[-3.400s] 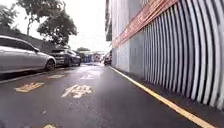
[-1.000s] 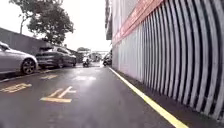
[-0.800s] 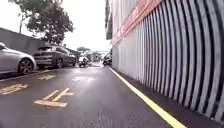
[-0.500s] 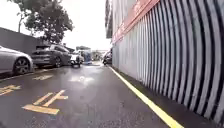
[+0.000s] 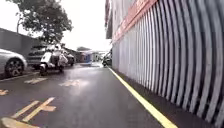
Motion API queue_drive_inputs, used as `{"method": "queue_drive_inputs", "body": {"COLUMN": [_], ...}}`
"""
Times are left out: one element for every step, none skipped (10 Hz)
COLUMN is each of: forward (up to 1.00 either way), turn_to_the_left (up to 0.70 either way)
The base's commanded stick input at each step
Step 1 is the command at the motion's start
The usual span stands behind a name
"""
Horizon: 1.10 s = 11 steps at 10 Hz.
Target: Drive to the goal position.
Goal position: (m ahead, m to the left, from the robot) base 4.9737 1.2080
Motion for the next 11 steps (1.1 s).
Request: {"method": "queue_drive_inputs", "body": {"forward": [0.69, 0.69, 0.69, 0.69, 0.69, 0.69, 0.69, 0.69, 0.69, 0.69, 0.69], "turn_to_the_left": [0.01, 0.01, 0.01, 0.01, 0.01, 0.01, 0.01, 0.01, 0.01, 0.01, 0.01]}}
